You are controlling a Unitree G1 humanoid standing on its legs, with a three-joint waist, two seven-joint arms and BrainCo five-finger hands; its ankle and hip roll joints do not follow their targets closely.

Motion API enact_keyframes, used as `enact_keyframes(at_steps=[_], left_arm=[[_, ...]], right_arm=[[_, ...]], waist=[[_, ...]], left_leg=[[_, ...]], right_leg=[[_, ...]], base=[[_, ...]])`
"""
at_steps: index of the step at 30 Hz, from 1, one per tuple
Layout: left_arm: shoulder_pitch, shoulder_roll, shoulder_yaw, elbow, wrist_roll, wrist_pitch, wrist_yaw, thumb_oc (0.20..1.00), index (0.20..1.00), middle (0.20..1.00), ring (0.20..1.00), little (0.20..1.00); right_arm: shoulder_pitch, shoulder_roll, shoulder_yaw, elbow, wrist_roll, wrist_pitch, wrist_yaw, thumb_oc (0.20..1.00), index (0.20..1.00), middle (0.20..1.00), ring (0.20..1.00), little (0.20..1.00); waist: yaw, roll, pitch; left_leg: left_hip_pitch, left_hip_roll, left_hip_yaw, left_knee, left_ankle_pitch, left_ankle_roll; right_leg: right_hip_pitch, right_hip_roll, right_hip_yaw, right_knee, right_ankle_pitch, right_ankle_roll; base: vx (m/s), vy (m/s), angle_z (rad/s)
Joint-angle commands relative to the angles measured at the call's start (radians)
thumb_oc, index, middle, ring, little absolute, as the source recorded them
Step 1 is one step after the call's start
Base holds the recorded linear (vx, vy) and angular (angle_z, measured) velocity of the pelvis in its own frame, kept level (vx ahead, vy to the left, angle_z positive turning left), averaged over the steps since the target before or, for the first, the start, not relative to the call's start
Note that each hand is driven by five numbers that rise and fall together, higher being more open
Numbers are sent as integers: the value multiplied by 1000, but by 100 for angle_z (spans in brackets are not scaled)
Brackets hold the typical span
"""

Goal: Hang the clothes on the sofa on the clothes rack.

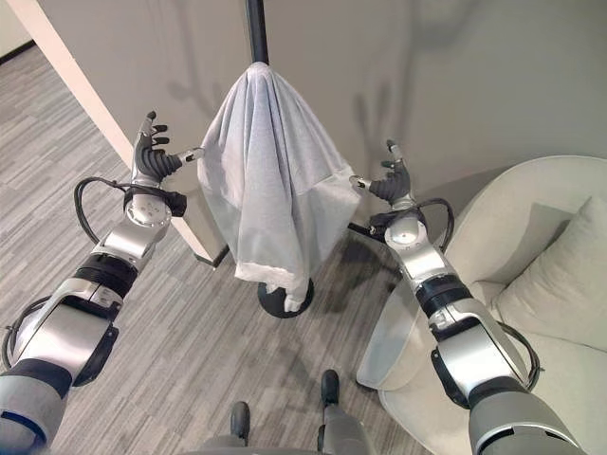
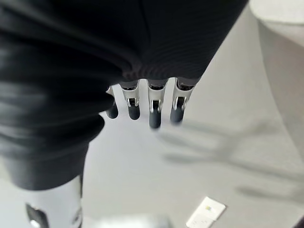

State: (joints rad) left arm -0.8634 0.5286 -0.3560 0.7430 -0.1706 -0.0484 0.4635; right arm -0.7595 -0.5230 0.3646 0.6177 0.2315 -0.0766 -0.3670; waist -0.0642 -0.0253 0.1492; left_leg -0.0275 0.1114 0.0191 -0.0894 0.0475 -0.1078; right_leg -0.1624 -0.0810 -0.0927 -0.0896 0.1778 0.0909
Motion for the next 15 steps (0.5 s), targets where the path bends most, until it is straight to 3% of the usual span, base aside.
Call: enact_keyframes(at_steps=[1, 5, 10, 11, 12, 15], left_arm=[[-29, 44, 19, 2, -11, -70, 8, 1000, 1000, 1000, 1000, 1000], [84, 61, 113, -122, 3, -81, 12, 1000, 1000, 1000, 1000, 1000], [228, 68, 210, -235, 20, -89, 12, 1000, 1000, 1000, 1000, 1000], [373, 54, 291, -318, 15, -100, -21, 1000, 1000, 1000, 1000, 1000], [385, 52, 294, -327, 16, -97, -22, 1000, 1000, 1000, 1000, 1000], [561, 12, 369, -401, -10, -107, -103, 1000, 1000, 1000, 1000, 1000]], right_arm=[[9, -59, -44, -35, -64, -63, -36, 1000, 1000, 1000, 1000, 1000], [152, -102, -173, -191, -112, -73, -40, 1000, 1000, 1000, 1000, 1000], [323, -96, -288, -304, -105, -88, -6, 1000, 1000, 1000, 1000, 1000], [456, -78, -344, -344, -80, -102, 70, 1000, 1000, 1000, 1000, 1000], [465, -78, -344, -350, -80, -100, 72, 1000, 1000, 1000, 1000, 1000], [604, -40, -372, -378, -31, -101, 210, 1000, 1000, 1000, 1000, 1000]], waist=[[17, -23, -38], [10, -25, -54], [8, -26, -65], [10, -26, -69], [10, -25, -74], [13, -25, -73]], left_leg=[[36, -24, 30, 2, -74, 5], [63, -19, 44, 2, -89, 5], [81, -17, 51, 2, -97, 7], [94, -16, 54, 2, -103, 8], [95, -16, 54, 2, -104, 8], [106, -15, 58, 2, -106, 10]], right_leg=[[100, -76, 11, 2, -107, 125], [124, -79, 8, 2, -114, 124], [141, -81, 8, 2, -119, 121], [153, -82, 8, 2, -122, 119], [155, -82, 8, 2, -123, 120], [165, -85, 4, 2, -126, 120]], base=[[0, 0, 0], [50, 10, -5], [43, 10, -2], [31, 11, -3], [43, 16, -5], [6, 6, -1]])
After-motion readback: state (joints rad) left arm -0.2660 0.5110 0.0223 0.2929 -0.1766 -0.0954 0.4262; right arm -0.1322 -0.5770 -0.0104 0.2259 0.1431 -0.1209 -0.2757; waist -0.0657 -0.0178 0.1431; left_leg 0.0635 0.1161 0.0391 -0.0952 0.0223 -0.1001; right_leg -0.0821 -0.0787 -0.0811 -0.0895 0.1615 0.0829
